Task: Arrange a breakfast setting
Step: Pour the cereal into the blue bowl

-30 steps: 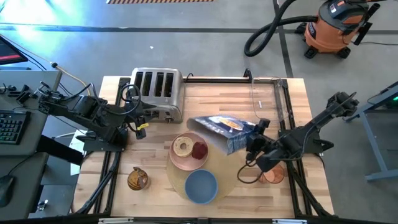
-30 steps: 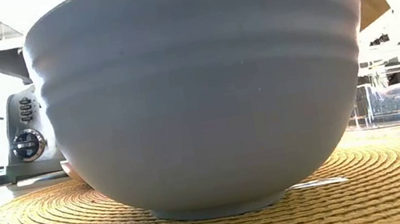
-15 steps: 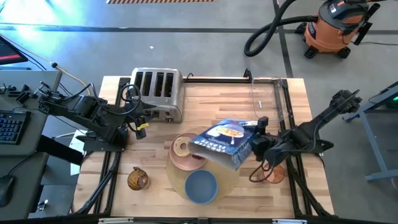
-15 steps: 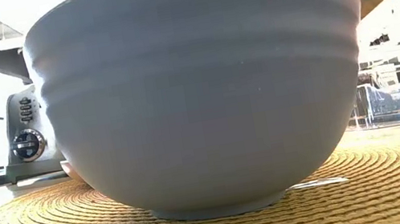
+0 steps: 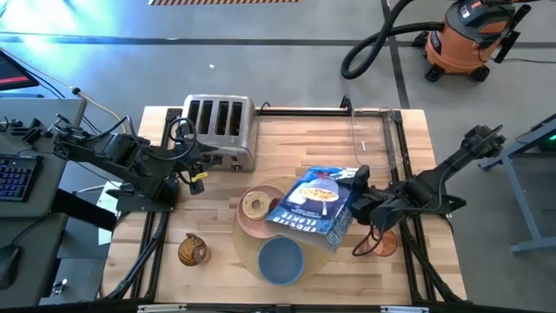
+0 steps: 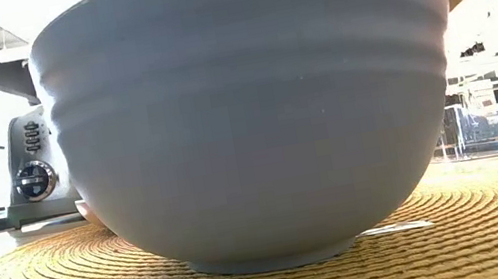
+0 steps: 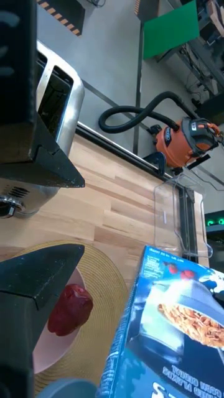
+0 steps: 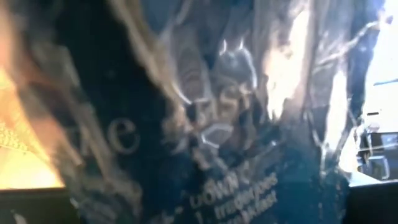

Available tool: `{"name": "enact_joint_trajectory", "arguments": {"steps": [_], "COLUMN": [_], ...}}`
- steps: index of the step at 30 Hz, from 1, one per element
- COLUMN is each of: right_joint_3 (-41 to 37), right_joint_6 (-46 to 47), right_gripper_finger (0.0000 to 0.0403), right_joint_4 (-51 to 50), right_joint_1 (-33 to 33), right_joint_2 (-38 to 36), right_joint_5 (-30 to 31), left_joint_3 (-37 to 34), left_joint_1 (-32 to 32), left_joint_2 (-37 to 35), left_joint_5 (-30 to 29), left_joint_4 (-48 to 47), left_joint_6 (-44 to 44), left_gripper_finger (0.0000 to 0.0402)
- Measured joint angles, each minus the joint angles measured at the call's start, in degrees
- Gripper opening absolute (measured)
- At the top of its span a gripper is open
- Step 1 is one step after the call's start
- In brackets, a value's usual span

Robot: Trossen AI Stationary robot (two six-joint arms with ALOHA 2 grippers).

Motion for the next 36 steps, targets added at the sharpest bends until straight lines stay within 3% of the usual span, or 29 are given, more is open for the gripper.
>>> {"name": "enact_joint_trajectory", "arguments": {"steps": [36], "right_joint_3": [0.0], "right_joint_6": [-32.8], "right_gripper_finger": [0.0237], "right_joint_4": [10.5], "right_joint_1": [0.0], "right_joint_2": [0.0], "right_joint_5": [1.7], "left_joint_3": [0.0], "left_joint_1": [0.0], "left_joint_2": [0.0], "left_joint_5": [0.0], "left_joint_4": [0.0], "left_joint_6": [0.0], "left_gripper_finger": [0.0149]}}
